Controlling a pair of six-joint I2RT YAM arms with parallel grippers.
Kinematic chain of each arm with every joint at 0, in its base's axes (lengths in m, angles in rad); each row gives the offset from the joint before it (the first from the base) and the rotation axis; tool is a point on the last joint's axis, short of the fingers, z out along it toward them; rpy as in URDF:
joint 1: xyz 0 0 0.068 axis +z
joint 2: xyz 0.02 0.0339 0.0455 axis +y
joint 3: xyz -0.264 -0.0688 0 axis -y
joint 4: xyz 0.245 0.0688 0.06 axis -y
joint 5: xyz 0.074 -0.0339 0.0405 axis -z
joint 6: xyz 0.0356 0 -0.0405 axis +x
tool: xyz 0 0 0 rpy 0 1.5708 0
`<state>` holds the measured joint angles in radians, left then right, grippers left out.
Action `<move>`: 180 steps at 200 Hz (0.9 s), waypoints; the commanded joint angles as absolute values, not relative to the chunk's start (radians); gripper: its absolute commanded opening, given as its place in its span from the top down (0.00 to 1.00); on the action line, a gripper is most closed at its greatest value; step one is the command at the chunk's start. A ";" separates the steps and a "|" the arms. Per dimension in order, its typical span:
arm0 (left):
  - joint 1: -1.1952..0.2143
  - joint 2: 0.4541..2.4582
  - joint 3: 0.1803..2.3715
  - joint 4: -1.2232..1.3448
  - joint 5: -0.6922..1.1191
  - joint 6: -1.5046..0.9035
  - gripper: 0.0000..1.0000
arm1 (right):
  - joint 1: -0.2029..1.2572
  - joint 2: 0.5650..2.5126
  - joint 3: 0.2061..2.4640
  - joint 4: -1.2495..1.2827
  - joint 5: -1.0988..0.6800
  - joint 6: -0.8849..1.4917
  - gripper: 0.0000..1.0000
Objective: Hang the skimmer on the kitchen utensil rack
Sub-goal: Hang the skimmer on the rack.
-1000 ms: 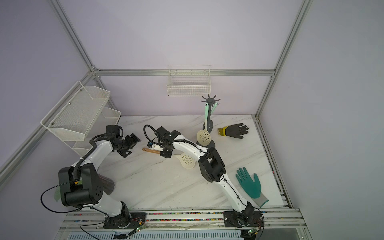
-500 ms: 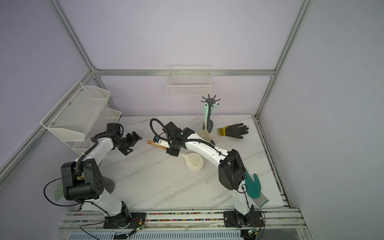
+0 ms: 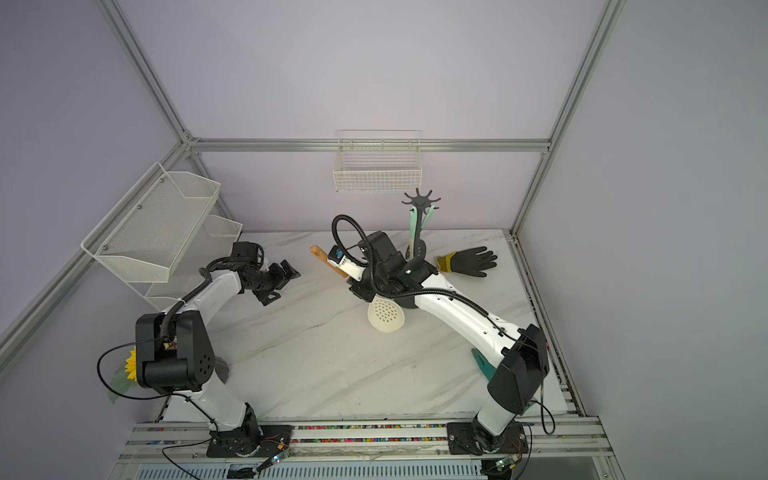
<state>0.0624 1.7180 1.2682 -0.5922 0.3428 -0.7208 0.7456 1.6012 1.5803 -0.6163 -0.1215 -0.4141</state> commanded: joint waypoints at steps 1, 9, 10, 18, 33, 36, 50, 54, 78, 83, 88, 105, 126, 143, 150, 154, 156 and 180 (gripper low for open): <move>0.036 1.742 1.324 -0.558 0.361 -0.704 0.00 | 0.719 1.486 1.521 -0.471 -0.124 -0.340 1.00; 0.027 1.753 1.335 -0.556 0.363 -0.704 0.00 | 0.705 1.448 1.497 -0.431 -0.130 -0.324 1.00; 0.026 1.755 1.336 -0.556 0.362 -0.704 0.00 | 0.703 1.443 1.495 -0.429 -0.131 -0.322 1.00; 0.017 1.765 1.353 -0.555 0.361 -0.703 0.00 | 0.687 1.410 1.478 -0.416 -0.136 -0.303 1.00; -0.001 1.782 1.382 -0.555 0.352 -0.694 0.00 | 0.654 1.361 1.453 -0.405 -0.155 -0.272 1.00; -0.004 1.785 1.387 -0.555 0.351 -0.693 0.00 | 0.648 1.343 1.447 -0.405 -0.158 -0.267 1.00; -0.019 1.802 1.412 -0.554 0.346 -0.688 0.00 | 0.621 1.300 1.424 -0.406 -0.162 -0.245 1.00; -0.023 1.807 1.418 -0.553 0.345 -0.688 0.00 | 0.612 1.288 1.418 -0.409 -0.165 -0.239 1.00; -0.041 1.832 1.441 -0.544 0.354 -0.690 0.00 | 0.540 1.213 1.361 -0.414 -0.203 -0.208 1.00; -0.044 1.836 1.440 -0.541 0.357 -0.692 0.00 | 0.518 1.196 1.349 -0.414 -0.225 -0.200 1.00; -0.048 1.839 1.442 -0.539 0.359 -0.692 0.00 | 0.493 1.184 1.338 -0.414 -0.247 -0.189 1.00; -0.053 1.847 1.438 -0.530 0.363 -0.693 0.00 | 0.399 1.155 1.301 -0.413 -0.349 -0.156 1.00; -0.055 1.849 1.431 -0.523 0.372 -0.694 0.00 | 0.266 1.148 1.259 -0.407 -0.512 -0.123 1.00; -0.055 1.848 1.427 -0.520 0.375 -0.693 0.00 | 0.173 1.149 1.212 -0.366 -0.634 -0.092 1.00; -0.055 1.848 1.428 -0.520 0.376 -0.692 0.00 | 0.168 1.147 1.198 -0.345 -0.647 -0.087 1.00; -0.055 1.847 1.428 -0.520 0.377 -0.691 0.00 | 0.167 1.149 1.193 -0.336 -0.663 -0.083 1.00; -0.056 1.846 1.428 -0.520 0.376 -0.690 0.00 | 0.165 1.151 1.192 -0.335 -0.671 -0.081 1.00; -0.055 1.844 1.432 -0.520 0.375 -0.685 0.00 | 0.145 1.191 1.184 -0.333 -0.736 -0.083 1.00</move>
